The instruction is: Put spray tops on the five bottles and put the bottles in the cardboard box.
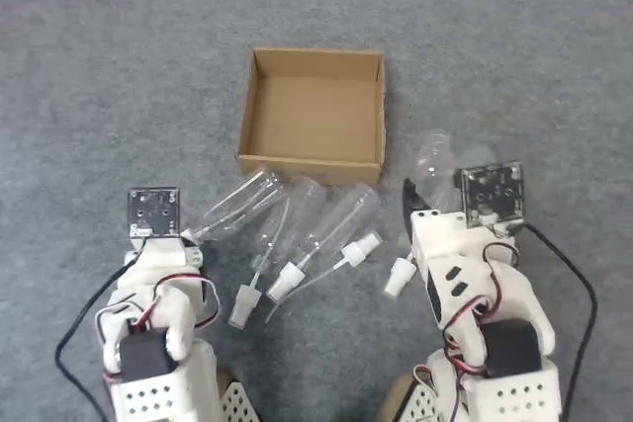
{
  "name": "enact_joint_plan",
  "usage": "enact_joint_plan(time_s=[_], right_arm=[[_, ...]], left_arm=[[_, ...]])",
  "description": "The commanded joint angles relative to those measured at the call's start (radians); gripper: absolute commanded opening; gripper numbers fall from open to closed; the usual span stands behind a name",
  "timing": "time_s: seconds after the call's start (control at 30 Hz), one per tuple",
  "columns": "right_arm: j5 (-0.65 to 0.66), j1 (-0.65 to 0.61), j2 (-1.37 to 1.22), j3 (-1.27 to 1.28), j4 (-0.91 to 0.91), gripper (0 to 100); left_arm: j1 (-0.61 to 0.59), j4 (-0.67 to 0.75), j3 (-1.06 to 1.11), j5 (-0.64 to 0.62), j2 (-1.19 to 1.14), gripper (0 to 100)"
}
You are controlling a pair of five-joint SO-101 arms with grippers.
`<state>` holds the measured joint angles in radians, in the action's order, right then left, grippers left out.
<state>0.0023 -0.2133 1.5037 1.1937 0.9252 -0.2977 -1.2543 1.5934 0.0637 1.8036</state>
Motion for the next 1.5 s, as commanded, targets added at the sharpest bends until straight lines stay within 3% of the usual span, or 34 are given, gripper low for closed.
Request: enact_joint_plan(time_s=[0.0, 0.23, 0.47, 0.67, 0.8, 1.1, 1.47], right_arm=[[-0.011, 0.045, 0.064, 0.02, -0.053, 2.4], [-0.011, 0.113, 0.205, 0.092, -0.074, 2.4], [-0.012, 0.147, 0.317, 0.144, -0.081, 2.4], [-0.011, 0.147, 0.309, 0.203, -0.157, 2.4], [-0.009, 0.148, 0.309, 0.216, -0.173, 2.4], [-0.008, 0.148, 0.309, 0.218, -0.173, 2.4], [-0.003, 0.147, 0.308, 0.219, -0.173, 2.4]], left_arm=[[-0.002, 0.092, -0.09, 0.008, 0.017, 1], [0.003, 0.218, -0.142, 0.011, 0.017, 1], [0.006, 0.245, -0.226, 0.005, 0.017, 1], [0.115, 0.181, -0.294, 0.015, 0.011, 2], [0.213, 0.049, -0.334, 0.106, 0.009, 9], [0.216, 0.006, -0.332, 0.207, 0.002, 11], [0.295, -0.04, -0.521, 0.241, -0.528, 11]])
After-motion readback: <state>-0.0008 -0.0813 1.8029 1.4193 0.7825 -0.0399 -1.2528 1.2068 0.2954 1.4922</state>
